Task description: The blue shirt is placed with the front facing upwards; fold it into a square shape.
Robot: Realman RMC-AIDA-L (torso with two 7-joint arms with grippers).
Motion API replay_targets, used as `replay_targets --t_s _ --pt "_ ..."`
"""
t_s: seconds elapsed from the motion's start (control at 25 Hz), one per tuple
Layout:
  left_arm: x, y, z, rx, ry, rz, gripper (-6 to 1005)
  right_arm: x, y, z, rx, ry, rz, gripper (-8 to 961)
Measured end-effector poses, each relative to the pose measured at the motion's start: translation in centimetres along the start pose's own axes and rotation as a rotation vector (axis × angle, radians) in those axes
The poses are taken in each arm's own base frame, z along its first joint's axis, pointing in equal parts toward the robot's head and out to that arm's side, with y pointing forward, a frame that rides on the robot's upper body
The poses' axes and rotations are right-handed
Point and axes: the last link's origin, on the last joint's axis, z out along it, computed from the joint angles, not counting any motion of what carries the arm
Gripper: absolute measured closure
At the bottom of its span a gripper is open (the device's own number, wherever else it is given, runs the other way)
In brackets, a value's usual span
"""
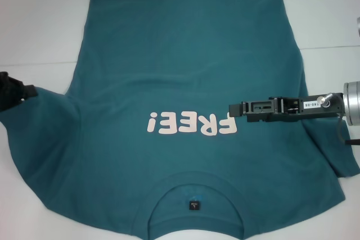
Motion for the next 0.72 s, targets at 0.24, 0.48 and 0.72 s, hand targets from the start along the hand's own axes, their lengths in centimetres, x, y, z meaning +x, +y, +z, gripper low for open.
replay_targets --t_s 0.24,0.48,0.72 --pt "-0.5 0.6 1.4 0.021 -0.029 0.011 951 0.1 0.0 0.1 0.002 0.001 -0.001 26" --pt "-0.6 1.6 2.2 0.011 -0.051 0.041 946 0.3 -0.2 0.0 0.007 -0.004 -0.004 26" --pt "-0.7 2.4 2.9 -0.004 -0.065 0.057 940 0.5 -0.5 0.0 0.015 -0.013 -0.011 27"
